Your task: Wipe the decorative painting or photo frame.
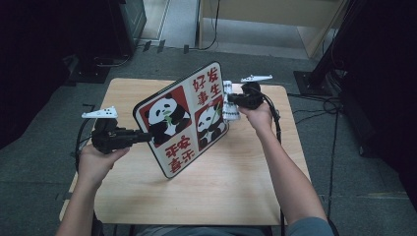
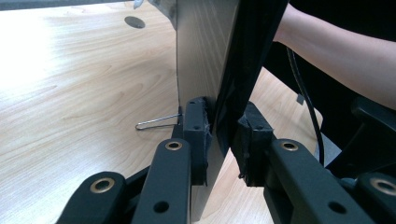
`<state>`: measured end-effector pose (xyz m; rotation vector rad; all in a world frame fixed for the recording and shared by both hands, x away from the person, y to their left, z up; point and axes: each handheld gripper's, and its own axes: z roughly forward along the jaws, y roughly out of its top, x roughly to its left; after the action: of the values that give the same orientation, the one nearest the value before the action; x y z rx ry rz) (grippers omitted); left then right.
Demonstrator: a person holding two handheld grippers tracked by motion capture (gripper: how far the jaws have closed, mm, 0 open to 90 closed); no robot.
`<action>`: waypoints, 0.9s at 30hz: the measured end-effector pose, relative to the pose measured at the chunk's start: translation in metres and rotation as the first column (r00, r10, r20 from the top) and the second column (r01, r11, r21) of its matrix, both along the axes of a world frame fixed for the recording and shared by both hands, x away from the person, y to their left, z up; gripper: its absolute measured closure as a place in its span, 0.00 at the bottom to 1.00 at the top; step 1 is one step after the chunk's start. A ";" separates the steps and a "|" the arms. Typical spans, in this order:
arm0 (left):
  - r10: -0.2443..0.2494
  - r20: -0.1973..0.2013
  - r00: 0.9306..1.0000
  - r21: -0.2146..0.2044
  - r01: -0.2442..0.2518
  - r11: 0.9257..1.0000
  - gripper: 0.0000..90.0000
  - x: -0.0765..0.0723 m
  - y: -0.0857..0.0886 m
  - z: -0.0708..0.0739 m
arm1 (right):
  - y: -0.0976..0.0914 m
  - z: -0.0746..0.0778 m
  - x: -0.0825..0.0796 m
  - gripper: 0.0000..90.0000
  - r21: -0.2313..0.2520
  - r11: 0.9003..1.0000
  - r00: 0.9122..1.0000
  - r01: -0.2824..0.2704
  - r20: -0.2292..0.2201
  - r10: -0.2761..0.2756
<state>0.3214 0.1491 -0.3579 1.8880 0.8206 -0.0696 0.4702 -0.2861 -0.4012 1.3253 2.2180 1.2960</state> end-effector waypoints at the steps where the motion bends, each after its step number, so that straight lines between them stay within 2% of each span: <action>1: 0.000 0.000 1.000 0.000 0.000 1.000 0.85 0.000 0.000 0.000 | 0.000 -0.002 -0.001 0.92 -0.003 1.000 1.000 0.003 -0.003 -0.003; 6: 0.000 0.002 1.000 0.005 0.000 1.000 0.85 0.000 0.000 0.000 | -0.001 -0.011 -0.003 0.92 0.004 1.000 1.000 0.017 -0.026 -0.017; 9: -0.001 0.002 1.000 0.004 0.001 1.000 0.85 0.000 -0.001 0.000 | -0.002 -0.017 -0.005 0.92 0.003 1.000 1.000 0.023 -0.018 -0.023; 14: -0.001 0.001 1.000 0.003 0.001 1.000 0.85 0.000 -0.001 0.000 | -0.004 -0.027 -0.007 0.92 -0.004 1.000 0.999 0.026 -0.046 -0.026; 27: 0.003 0.000 1.000 0.004 -0.003 1.000 0.85 0.000 -0.002 0.000 | -0.008 -0.051 -0.012 0.92 -0.010 0.999 0.997 0.042 -0.069 -0.042</action>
<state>0.3211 0.1475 -0.3583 1.8903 0.8234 -0.0663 0.4577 -0.2942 -0.4518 1.4260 2.2255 1.2427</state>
